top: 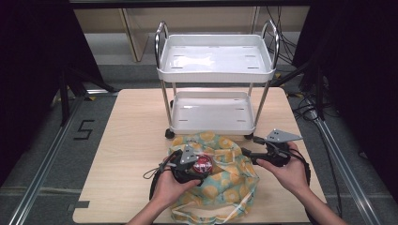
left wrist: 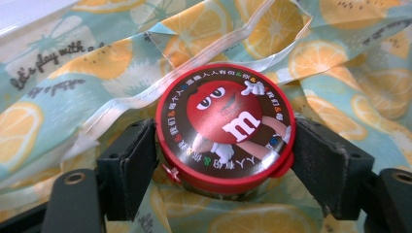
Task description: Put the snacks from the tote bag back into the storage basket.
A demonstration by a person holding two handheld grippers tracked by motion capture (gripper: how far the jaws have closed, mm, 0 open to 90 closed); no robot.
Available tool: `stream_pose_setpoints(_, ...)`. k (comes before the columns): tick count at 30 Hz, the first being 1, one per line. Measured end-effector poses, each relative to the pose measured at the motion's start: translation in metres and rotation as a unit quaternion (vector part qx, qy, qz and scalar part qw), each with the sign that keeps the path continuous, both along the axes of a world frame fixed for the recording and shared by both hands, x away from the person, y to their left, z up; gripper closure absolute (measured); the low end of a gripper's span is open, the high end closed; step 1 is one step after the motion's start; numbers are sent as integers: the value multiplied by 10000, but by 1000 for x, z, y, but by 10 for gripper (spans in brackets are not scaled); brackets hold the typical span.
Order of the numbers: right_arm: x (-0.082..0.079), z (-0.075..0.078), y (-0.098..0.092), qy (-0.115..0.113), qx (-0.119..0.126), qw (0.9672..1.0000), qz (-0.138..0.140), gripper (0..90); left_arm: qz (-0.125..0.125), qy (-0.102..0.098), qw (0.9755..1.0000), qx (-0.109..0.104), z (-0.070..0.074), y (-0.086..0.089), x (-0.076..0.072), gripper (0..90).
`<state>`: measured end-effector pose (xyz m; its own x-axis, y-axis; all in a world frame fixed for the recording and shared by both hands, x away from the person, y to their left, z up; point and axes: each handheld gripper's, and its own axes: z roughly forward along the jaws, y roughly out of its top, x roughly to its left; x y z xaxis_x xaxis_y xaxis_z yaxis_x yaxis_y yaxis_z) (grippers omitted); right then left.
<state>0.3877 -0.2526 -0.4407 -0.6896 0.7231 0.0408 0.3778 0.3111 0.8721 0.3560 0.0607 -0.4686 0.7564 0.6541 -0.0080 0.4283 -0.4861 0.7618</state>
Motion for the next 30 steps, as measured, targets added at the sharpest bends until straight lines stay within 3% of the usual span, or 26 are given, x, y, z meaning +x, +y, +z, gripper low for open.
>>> stream_pose_setpoints(2, -3, 0, 3, 160, 100, 9998, -86, 320, -50, -6, 10000, 35, -1, -2, 3, 241)
stream_pose_setpoints(6, -2, -1, 3, 213, 41, 9998, 10, 317, -120, -20, 9998, 166, -5, -7, 7, 233)
stream_pose_setpoints(8, -2, -3, 4, 204, 64, 9998, -10, 315, -87, 21, 9998, 151, -7, -10, 8, 232)
stream_pose_setpoints(9, 0, -3, 3, 70, -41, 9999, 79, 314, -92, 40, 9998, 147, -8, -11, 10, 231)
stream_pose_setpoints(10, 0, -3, 4, 156, -31, 9998, 94, 313, -78, 42, 9998, 159, -9, -12, 10, 231)
stream_pose_setpoints(11, 1, -4, 3, 68, -96, 9999, 108, 313, -95, 29, 9998, 160, -9, -12, 11, 231)
stream_pose_setpoints(12, 0, -3, 3, 107, -84, 9999, 107, 313, -92, 60, 9998, 164, -10, -13, 11, 232)
stream_pose_setpoints(13, -2, -3, 5, 290, 11, 9996, 68, 312, -103, 63, 9998, 187, -11, -14, 12, 232)
stream_pose_setpoints(16, 0, -4, 4, 40, -68, 9999, 76, 313, -97, 73, 9998, 187, -14, -15, 13, 233)
stream_pose_setpoints(17, -1, -4, 4, 122, -62, 9999, 70, 313, -143, 36, 9996, 239, -14, -14, 14, 234)
stream_pose_setpoints(20, 0, -5, 4, 72, -63, 9999, 66, 314, -148, 40, 9997, 210, -15, -14, 14, 243)
stream_pose_setpoints(23, -2, -6, 5, 311, -1, 9995, 1, 315, -174, 30, 9996, 215, -15, -14, 14, 248)
stream_pose_setpoints(28, -2, -8, 5, 353, -36, 9994, 18, 317, -178, 102, 9997, 158, -15, -13, 13, 250)
stream_pose_setpoints(30, 0, -9, 4, 186, -117, 9997, 76, 317, -189, 103, 9996, 162, -15, -13, 13, 251)
